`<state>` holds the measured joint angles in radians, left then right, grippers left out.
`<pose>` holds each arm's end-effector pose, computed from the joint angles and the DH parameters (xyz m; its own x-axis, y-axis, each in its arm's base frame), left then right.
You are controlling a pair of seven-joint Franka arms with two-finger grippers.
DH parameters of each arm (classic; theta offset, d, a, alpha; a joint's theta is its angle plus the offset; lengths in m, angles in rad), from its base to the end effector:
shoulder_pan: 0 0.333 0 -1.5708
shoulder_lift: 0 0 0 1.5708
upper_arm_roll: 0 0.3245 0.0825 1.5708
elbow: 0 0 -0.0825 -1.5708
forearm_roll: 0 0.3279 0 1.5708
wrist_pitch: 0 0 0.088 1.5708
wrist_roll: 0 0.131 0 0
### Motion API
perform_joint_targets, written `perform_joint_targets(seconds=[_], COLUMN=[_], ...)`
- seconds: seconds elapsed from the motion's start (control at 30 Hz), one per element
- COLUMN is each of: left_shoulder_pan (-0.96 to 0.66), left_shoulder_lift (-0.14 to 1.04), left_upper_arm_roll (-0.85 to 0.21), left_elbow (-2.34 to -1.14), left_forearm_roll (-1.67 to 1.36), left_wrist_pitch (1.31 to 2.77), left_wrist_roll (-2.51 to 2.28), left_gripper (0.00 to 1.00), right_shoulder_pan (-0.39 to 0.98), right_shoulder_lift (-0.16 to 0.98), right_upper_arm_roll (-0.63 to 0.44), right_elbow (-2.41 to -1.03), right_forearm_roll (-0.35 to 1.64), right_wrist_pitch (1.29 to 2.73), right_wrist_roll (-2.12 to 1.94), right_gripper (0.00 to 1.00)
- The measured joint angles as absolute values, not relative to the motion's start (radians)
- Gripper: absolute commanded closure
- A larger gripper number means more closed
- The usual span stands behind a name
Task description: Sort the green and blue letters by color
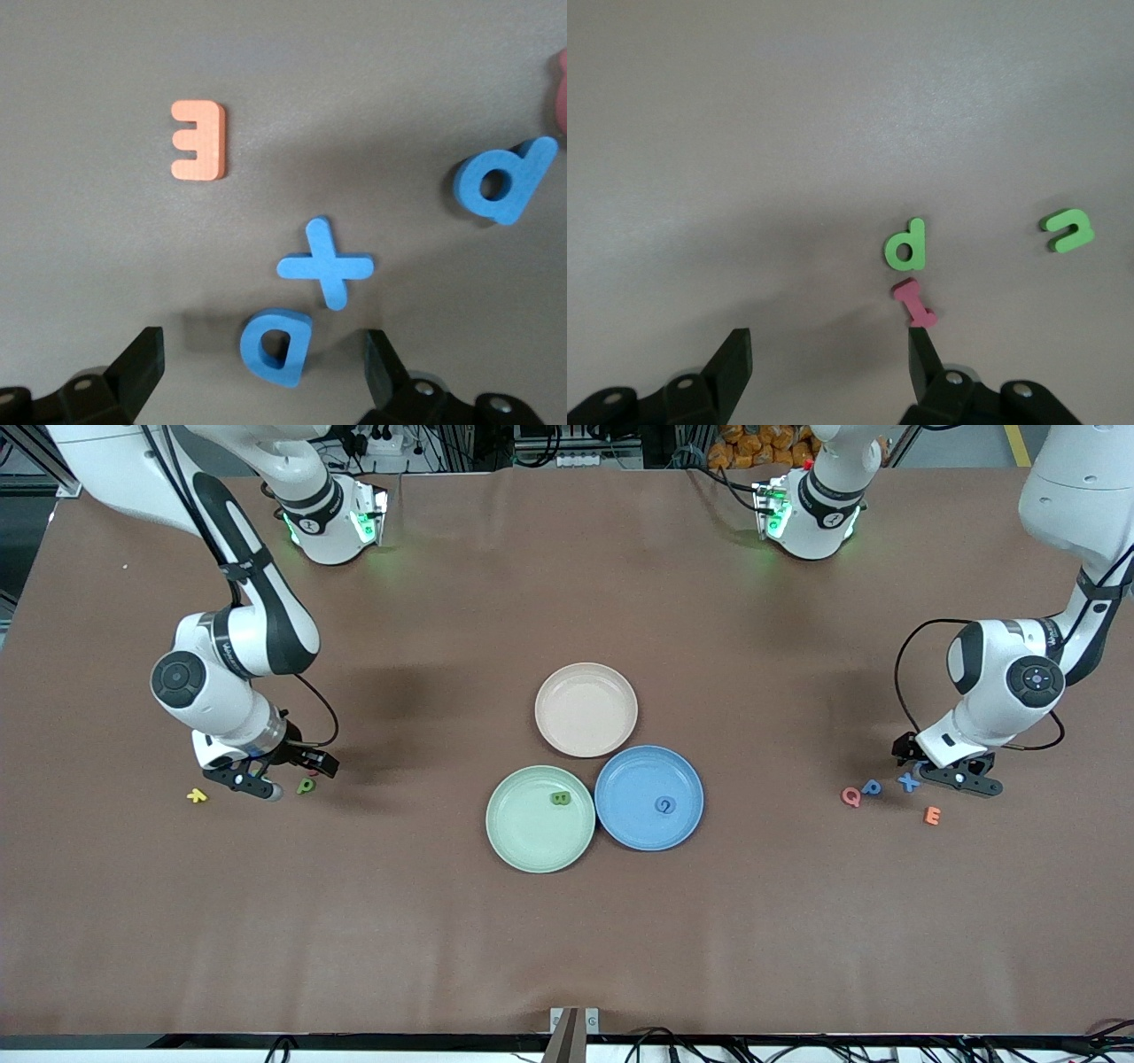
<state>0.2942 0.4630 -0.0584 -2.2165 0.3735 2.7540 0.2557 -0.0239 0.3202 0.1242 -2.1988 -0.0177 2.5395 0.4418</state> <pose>0.5224 0.1135 0.2054 0.9375 -0.3475 0.0186 -0.3412 -0.9283 -0.1481 0.5269 0.0522 0.2689 0.9447 -0.3277 0.0088 -0.3272 -0.9443 -0.0358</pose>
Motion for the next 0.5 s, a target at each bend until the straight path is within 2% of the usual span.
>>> perform_joint_targets(seconds=[0.33, 0.37, 0.5], left_shoulder_pan=[0.302, 0.302, 0.302], left_shoulder_lift=[0.462, 0.462, 0.462], left_upper_arm_roll=[-0.058, -0.058, -0.057], left_elbow=[-2.225, -2.226, -2.227], left_forearm_roll=[0.367, 0.362, 0.345], left_wrist_pitch=[2.754, 2.754, 2.754], left_wrist_roll=[0.256, 0.256, 0.256], left_gripper=[0.0, 0.03, 0.29], right_shoulder_pan=[-0.043, -0.044, -0.044], right_shoulder_lift=[0.374, 0.381, 0.401], right_upper_arm_roll=[0.114, 0.112, 0.103], right_elbow=[-2.199, -2.199, -2.199], right_forearm_roll=[-0.02, -0.02, -0.021], right_wrist_pitch=[2.605, 2.611, 2.633], right_wrist_roll=[0.377, 0.373, 0.353], right_gripper=[0.27, 0.27, 0.29])
